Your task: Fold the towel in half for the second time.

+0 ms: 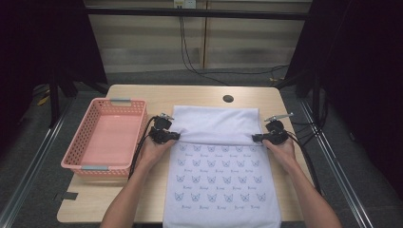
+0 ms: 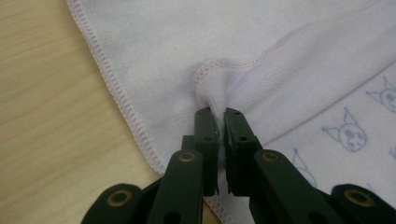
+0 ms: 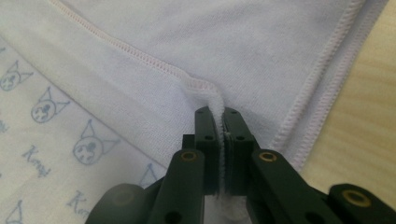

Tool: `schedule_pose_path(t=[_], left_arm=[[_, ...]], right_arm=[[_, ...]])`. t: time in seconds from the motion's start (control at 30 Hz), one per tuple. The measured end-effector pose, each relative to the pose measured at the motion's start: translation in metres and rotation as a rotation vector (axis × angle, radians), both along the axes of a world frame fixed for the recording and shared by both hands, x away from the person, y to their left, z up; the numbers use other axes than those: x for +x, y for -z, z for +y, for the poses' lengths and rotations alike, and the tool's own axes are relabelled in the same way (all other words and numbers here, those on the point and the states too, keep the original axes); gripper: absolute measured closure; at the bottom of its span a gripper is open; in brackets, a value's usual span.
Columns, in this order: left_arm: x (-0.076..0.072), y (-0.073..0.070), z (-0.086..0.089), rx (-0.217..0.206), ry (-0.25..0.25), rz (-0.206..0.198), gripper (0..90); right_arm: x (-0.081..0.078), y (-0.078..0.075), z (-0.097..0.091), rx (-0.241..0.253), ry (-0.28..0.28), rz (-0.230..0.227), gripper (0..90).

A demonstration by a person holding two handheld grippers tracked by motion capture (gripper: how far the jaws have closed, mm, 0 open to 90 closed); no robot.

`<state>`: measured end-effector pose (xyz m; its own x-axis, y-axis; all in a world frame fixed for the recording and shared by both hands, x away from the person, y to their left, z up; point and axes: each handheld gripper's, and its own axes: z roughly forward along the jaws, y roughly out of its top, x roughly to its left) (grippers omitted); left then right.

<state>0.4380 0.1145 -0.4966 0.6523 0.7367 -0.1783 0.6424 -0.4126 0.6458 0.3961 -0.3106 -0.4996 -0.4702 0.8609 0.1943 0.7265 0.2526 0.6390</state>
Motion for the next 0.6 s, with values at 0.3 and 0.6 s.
schedule_pose_path(t=[0.3,0.6], left_arm=[[0.018,0.004,0.001,-0.038,-0.069,-0.014,85.3],[0.009,-0.017,0.000,-0.055,-0.021,-0.050,85.2]], right_arm=[[0.031,0.001,0.011,-0.029,0.062,-0.021,86.8],[0.027,-0.016,0.000,0.027,0.046,-0.081,86.8]])
